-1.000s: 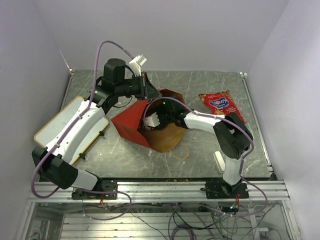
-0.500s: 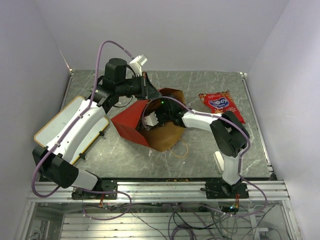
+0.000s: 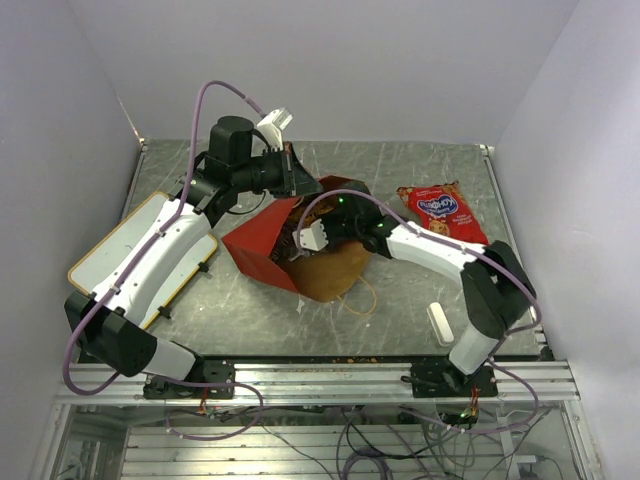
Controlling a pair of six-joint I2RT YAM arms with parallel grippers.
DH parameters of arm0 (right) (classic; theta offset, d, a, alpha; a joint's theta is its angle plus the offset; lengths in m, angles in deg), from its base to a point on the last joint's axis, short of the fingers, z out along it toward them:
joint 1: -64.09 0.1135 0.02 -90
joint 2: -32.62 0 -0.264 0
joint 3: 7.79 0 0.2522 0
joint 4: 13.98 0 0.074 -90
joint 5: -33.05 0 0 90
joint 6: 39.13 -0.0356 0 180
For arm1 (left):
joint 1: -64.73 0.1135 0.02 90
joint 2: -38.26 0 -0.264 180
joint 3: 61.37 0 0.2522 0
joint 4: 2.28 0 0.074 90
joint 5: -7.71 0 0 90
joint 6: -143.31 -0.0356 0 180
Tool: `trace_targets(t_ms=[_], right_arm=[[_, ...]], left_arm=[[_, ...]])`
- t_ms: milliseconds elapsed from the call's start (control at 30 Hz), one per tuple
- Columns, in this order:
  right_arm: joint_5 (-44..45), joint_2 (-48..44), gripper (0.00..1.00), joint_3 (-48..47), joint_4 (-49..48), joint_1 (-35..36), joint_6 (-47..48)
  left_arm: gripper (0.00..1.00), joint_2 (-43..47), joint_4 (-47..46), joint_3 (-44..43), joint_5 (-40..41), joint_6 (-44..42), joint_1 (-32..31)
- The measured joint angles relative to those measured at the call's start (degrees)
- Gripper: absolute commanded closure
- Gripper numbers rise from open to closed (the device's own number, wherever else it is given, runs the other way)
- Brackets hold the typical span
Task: Take the snacks out of the paper bag
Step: Take out the snack from the paper bag, then place the snack at the center of the board.
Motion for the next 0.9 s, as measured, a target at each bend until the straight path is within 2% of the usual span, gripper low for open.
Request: trace_targets(t_ms=[267, 567, 733, 900], right_arm=[[-2.36, -15.17, 1.0, 6.56, 7.39, 0.0, -4.55], [-3.26, -36.17, 1.0, 8.15, 13.38, 0.0, -19.63], [6.97, -46.14, 1.0, 8.31, 10.25, 0.0, -32.5], [27.45, -48.19, 1.0, 11.15, 2.56, -0.44, -46.12]], left_arm=[[0.93, 0.0, 1.42, -0.02, 2.84, 0.11, -0.13], [0.93, -0.2, 2.95, -1.09, 4.74, 0.15, -0.15], [0.93, -0.22, 3.65, -2.05, 5.22, 0.37, -0.15], [0.93, -0.22, 3.87, -2.12, 5.38, 0.42, -0.15]])
